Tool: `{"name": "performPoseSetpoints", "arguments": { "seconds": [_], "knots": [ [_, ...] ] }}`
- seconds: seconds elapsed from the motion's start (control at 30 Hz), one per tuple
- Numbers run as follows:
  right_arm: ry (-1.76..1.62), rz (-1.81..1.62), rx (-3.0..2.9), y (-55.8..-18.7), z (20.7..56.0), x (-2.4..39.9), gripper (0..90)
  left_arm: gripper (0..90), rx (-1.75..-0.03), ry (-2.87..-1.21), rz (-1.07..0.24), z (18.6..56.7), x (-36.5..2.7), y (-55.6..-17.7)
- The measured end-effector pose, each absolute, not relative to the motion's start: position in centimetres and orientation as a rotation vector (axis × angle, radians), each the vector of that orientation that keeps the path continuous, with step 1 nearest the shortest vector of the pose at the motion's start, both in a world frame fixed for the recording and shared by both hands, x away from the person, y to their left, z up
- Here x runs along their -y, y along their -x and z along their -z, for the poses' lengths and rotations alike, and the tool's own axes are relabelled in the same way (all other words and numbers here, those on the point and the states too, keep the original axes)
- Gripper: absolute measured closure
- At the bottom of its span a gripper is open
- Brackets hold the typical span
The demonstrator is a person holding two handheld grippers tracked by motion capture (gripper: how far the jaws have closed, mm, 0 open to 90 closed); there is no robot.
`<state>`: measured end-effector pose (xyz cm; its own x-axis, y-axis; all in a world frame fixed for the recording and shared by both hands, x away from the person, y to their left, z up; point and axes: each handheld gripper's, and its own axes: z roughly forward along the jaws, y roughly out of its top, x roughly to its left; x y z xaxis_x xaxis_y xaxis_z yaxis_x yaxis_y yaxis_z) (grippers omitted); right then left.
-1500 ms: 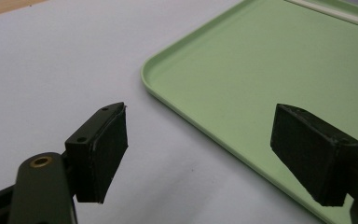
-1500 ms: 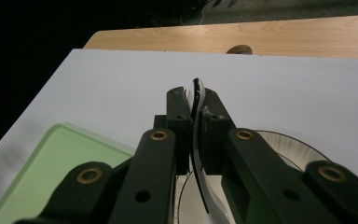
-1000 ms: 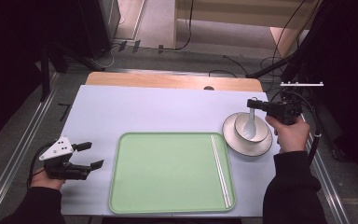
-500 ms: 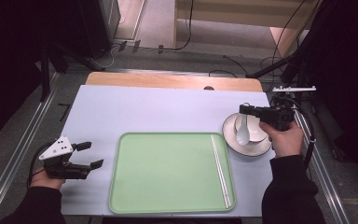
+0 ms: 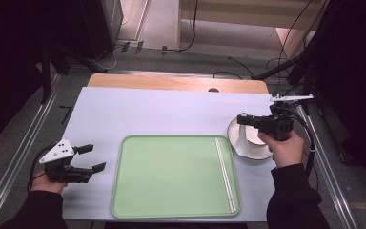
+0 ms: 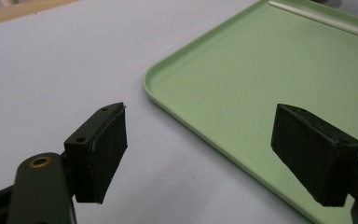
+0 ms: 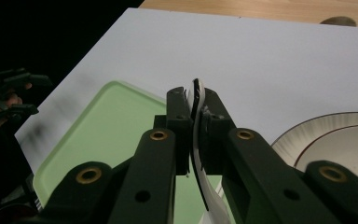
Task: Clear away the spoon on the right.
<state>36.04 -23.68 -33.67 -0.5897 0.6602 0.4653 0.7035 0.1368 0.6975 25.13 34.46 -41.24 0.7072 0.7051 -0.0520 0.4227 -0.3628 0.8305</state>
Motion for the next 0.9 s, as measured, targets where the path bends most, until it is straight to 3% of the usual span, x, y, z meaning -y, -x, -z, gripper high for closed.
{"name": "performPoseSetpoints", "arguments": {
  "seconds": [0.9],
  "knots": [
    [1.268,1.398,2.356,-33.6,36.4,20.1,85.2,18.3,-0.868,-2.005,-0.396,41.2,-34.4,-25.2]
  ]
}}
